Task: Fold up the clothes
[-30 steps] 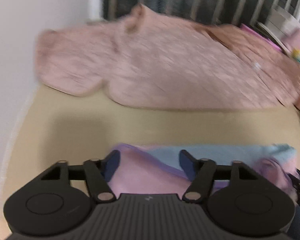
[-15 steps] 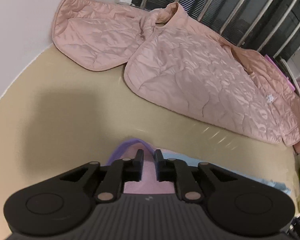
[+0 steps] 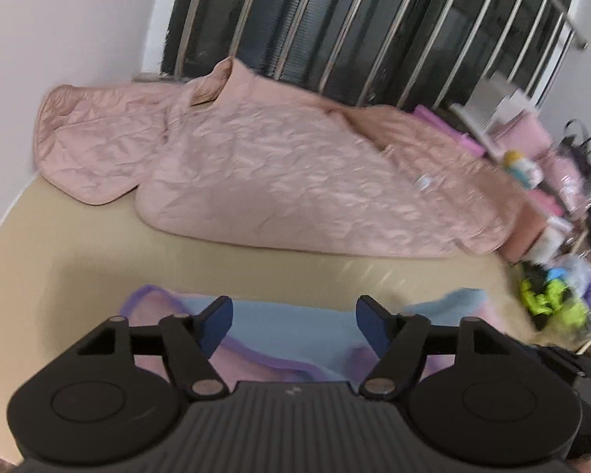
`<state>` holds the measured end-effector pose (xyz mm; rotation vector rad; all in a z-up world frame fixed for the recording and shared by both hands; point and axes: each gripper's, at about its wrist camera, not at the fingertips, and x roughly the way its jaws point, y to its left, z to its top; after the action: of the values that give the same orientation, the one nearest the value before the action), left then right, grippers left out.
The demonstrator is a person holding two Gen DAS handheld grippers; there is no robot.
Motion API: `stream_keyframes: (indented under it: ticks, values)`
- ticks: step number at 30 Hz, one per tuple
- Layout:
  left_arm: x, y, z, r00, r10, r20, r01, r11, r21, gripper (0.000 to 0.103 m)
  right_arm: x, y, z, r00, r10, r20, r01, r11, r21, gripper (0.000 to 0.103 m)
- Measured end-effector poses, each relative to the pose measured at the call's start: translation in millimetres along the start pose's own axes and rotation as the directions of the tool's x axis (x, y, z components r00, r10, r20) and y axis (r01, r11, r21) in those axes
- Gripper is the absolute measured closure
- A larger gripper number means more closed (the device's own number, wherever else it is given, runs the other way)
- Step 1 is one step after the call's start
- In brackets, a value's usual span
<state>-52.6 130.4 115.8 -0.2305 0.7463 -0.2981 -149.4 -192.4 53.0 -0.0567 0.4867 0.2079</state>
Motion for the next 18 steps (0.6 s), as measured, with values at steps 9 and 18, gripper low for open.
stream_keyframes:
  ticks: [9,18]
  values:
    - [-37,46,-4,0.994,0.091,0.056,-0.082,0.987,-0.142,0.025,42,145,12,0.99,0.139,-0.032,-0.142,0.972,-0.189,0.085]
    - [19,33,-26,0.996,-0.006,-0.091,-0.003,0.995,-0.101,0.023,4,117,-9,0.978,0.207,-0.004,-0.205,0.964,-0.169,0.05]
